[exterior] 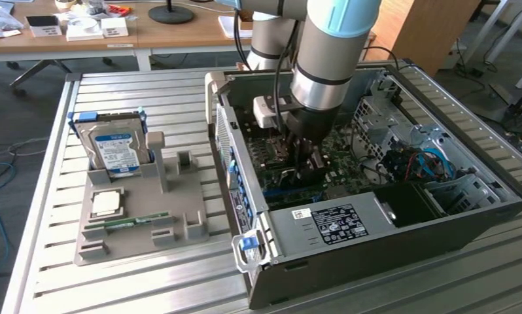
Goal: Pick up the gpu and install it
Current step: 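Insert the gpu into the slot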
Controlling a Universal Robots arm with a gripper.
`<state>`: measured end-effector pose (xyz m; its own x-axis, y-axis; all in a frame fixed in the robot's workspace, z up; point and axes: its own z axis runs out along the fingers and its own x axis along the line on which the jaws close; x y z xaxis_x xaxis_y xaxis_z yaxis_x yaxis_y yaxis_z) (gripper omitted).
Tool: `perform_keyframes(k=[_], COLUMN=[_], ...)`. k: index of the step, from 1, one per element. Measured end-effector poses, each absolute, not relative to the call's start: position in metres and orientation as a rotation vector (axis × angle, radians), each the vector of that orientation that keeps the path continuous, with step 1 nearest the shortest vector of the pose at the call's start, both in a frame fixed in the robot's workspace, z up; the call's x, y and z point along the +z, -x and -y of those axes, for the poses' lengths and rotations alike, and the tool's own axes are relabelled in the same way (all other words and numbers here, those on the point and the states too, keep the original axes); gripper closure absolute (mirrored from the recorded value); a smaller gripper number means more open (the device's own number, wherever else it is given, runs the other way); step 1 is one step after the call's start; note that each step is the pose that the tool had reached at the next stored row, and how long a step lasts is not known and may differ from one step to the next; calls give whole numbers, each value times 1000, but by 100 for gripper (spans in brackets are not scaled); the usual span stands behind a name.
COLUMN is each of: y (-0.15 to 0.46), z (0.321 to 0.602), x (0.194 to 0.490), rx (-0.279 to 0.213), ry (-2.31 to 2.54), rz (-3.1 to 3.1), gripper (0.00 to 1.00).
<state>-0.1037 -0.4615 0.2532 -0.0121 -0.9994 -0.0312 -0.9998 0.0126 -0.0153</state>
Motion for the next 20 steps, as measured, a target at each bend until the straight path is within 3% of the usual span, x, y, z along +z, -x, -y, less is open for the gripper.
perform_keyframes(k=[13,16,20], y=[104,104,104], z=[461,461,461], x=[253,253,253], rx=[17,17,17], ry=[2185,2185,2185], rz=[-2212,-2212,-2212], gripper=[56,73,74])
